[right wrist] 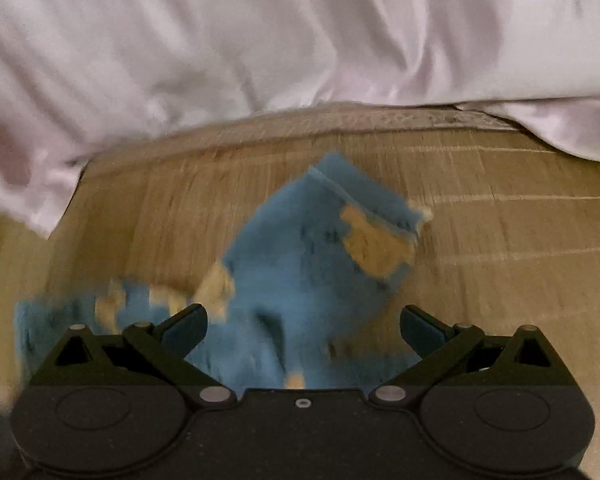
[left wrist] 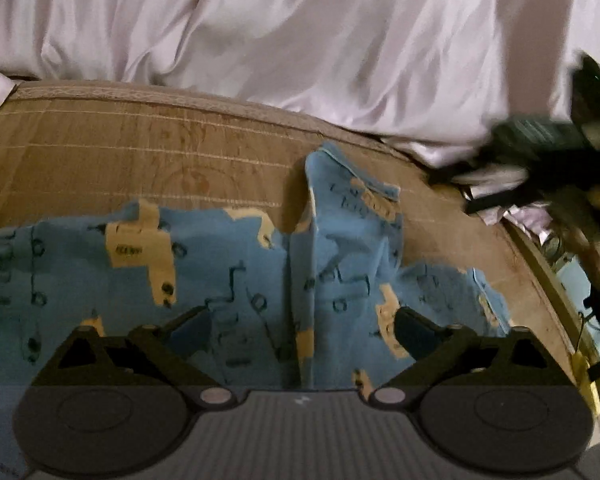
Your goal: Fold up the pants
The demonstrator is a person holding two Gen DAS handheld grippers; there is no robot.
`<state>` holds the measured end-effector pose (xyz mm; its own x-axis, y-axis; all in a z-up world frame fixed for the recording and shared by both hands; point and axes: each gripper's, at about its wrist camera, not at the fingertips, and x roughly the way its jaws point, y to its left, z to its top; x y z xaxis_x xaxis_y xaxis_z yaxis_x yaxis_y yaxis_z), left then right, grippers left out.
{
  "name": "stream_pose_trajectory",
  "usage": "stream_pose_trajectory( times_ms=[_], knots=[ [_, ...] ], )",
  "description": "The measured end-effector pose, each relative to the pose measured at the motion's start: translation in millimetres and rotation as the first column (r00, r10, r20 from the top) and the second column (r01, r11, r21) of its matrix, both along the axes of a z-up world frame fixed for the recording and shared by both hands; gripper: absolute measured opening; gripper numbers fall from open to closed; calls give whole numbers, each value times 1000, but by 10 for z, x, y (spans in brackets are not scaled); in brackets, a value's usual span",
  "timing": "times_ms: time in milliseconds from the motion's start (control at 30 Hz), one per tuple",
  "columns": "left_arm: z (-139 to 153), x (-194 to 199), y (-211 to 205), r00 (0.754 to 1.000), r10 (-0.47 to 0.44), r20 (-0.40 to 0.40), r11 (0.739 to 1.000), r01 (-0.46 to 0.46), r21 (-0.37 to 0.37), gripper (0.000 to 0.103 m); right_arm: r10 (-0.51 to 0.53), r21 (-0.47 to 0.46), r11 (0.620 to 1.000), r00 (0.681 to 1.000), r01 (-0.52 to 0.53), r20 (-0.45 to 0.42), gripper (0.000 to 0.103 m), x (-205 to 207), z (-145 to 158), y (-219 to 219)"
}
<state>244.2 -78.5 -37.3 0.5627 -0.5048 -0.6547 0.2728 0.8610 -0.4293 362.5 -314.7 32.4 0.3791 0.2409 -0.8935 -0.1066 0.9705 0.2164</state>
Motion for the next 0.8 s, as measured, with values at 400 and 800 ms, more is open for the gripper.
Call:
stream_pose_trajectory(
  times_ms=[400, 800],
  knots=[
    [-49, 432, -182, 1000, -27, 8, 995, 27, 96, 46, -202, -199, 964, 972, 175, -121, 101, 1120, -449, 774],
    [-50, 479, -263, 996, -69, 55, 992, 62, 111, 1, -143, -269, 958, 979, 101, -142, 52, 1240, -679, 914]
  ],
)
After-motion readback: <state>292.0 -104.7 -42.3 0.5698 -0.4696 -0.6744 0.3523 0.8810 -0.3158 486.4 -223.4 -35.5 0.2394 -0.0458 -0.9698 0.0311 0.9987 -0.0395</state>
